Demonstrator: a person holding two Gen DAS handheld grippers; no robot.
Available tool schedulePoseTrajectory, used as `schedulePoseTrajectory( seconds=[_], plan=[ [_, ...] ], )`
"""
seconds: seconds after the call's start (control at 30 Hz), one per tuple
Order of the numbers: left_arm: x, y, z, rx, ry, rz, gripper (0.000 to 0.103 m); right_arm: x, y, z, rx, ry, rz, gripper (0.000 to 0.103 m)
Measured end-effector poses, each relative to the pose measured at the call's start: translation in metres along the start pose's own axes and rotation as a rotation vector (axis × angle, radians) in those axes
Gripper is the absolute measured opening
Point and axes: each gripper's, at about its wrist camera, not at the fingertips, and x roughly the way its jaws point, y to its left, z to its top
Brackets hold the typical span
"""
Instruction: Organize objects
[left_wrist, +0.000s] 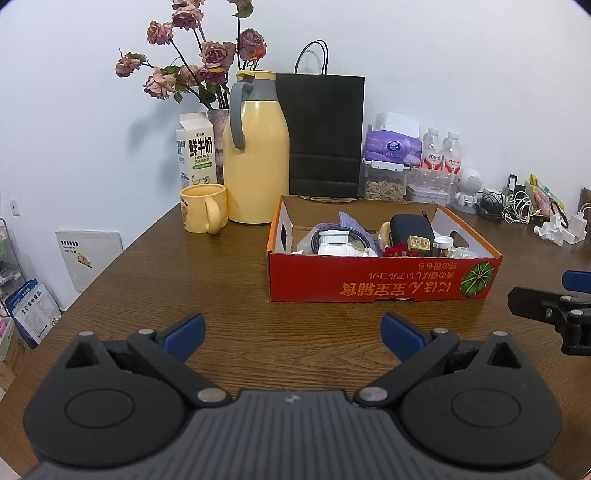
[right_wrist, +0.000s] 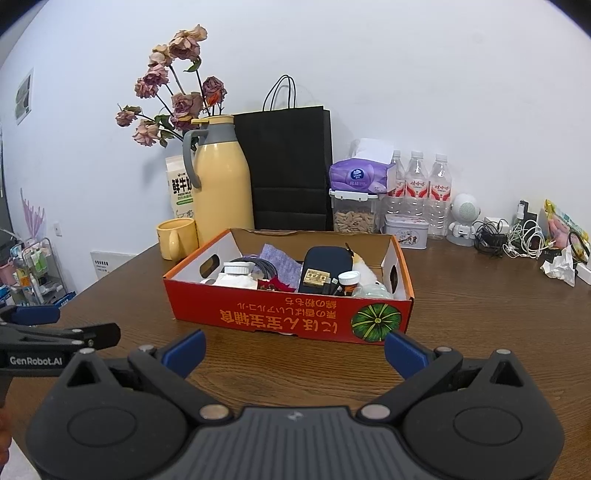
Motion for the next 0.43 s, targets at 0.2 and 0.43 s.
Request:
schedulePoseTrajectory(
  seconds=[0.2, 0.43],
  plan=[
    [0.0009, -0.0003, -0.0004, 0.001, 0.002, -0.001, 0.103, 0.0003, -0.0003, 0.0002, 0.001, 0.001, -0.007, 0.103],
    [0.0049, -0.0019, -0.0013, 0.001, 0.011, -0.006, 0.103, 0.0031, -0.0028, -0.0002, 0.003, 0.004, -0.005, 0.103]
  ],
)
